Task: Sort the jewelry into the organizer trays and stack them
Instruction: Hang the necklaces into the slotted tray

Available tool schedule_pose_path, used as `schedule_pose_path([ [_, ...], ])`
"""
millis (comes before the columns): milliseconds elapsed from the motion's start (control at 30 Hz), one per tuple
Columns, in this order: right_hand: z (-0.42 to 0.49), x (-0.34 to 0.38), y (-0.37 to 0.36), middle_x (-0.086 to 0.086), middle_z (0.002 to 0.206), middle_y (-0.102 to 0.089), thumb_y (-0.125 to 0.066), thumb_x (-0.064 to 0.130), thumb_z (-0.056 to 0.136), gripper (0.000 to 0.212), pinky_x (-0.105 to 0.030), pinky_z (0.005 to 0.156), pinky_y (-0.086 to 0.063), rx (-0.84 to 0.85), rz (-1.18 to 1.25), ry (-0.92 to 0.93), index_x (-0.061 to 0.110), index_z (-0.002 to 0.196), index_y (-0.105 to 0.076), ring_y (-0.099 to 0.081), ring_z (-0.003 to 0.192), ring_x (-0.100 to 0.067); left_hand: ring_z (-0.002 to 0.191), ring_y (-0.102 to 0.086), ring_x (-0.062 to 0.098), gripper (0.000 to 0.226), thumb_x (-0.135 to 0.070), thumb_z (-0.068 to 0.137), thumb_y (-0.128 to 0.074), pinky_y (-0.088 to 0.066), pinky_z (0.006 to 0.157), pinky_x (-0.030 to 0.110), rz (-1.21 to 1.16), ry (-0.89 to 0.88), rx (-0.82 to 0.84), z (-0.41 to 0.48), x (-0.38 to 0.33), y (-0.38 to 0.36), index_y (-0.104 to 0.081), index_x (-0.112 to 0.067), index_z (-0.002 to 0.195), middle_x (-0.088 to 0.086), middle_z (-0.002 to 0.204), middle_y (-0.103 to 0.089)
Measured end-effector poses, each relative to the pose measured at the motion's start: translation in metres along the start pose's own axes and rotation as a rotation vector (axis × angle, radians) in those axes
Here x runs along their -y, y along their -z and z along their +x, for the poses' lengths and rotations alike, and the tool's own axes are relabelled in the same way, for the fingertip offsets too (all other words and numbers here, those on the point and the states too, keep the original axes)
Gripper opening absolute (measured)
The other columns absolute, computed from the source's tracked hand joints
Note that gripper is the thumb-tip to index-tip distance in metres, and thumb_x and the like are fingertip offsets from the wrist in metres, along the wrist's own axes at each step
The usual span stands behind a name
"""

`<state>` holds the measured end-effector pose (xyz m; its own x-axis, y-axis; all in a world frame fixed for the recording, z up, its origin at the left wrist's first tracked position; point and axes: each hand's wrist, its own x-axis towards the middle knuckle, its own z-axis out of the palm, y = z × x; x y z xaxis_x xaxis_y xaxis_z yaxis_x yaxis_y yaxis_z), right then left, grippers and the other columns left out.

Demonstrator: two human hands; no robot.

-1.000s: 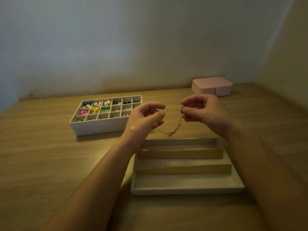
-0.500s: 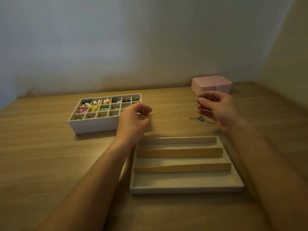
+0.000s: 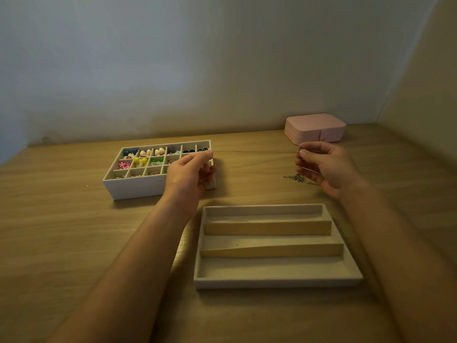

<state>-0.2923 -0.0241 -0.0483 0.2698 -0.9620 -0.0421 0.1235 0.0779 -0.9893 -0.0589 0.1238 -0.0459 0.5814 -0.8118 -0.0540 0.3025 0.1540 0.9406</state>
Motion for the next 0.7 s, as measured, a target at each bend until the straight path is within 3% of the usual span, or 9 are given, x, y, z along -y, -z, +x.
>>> schedule_pose_path([
  [100, 0.001, -0.002, 0.002, -0.008, 0.090, -0.070, -0.064, 0.001, 0.096, 0.013, -0.029, 0.065, -0.058, 0.009, -0.041, -0.072, 0.012, 0.097, -0.070, -0.068, 0.075, -0.016, 0.076, -0.069, 0.019, 0.009, -0.007, 0.095, -0.062, -0.058, 0.069, 0.030, -0.136, 0.019, -0.006, 0.000, -0.006, 0.002, -0.066, -0.012, 0.102, 0.005, 0.079, -0.065],
  [233, 0.001, -0.007, 0.005, -0.009, 0.091, -0.070, -0.066, 0.003, 0.095, 0.014, -0.020, 0.047, -0.045, 0.076, -0.363, -0.112, 0.011, 0.105, -0.072, -0.059, 0.061, -0.012, 0.080, -0.071, 0.021, 0.018, -0.003, 0.097, -0.056, -0.058, 0.073, 0.032, -0.163, -0.026, 0.043, -0.002, -0.013, 0.002, -0.065, -0.011, 0.110, 0.007, 0.087, -0.070],
  [367, -0.005, -0.004, 0.002, -0.010, 0.097, -0.071, -0.069, 0.005, 0.092, 0.013, -0.022, 0.048, -0.045, 0.154, -0.628, -0.075, 0.014, 0.101, -0.074, -0.059, 0.065, -0.014, 0.079, -0.070, 0.020, 0.021, -0.003, 0.099, -0.053, -0.057, 0.069, 0.029, -0.168, -0.073, 0.182, -0.009, -0.023, -0.013, -0.067, -0.011, 0.111, 0.006, 0.091, -0.072],
  [600, -0.013, -0.002, -0.016, -0.017, 0.103, -0.072, -0.066, 0.004, 0.095, 0.013, -0.034, 0.069, -0.054, 0.248, -0.756, -0.090, 0.012, 0.102, -0.071, -0.063, 0.078, -0.021, 0.088, -0.072, 0.022, 0.025, -0.009, 0.101, -0.049, -0.058, 0.071, 0.029, 0.007, -0.058, 0.390, -0.025, -0.053, -0.065, -0.067, -0.009, 0.118, 0.008, 0.103, -0.075],
  [700, -0.021, 0.017, -0.024, -0.008, 0.114, -0.066, -0.055, 0.000, 0.097, 0.026, -0.040, 0.085, -0.057, 0.280, -0.835, -0.054, 0.020, 0.109, -0.067, -0.063, 0.101, -0.021, 0.095, -0.072, 0.025, 0.027, -0.012, 0.102, -0.049, -0.059, 0.073, 0.029, 0.055, -0.005, 0.445, -0.034, -0.064, -0.083, -0.066, -0.007, 0.122, 0.011, 0.111, -0.075],
])
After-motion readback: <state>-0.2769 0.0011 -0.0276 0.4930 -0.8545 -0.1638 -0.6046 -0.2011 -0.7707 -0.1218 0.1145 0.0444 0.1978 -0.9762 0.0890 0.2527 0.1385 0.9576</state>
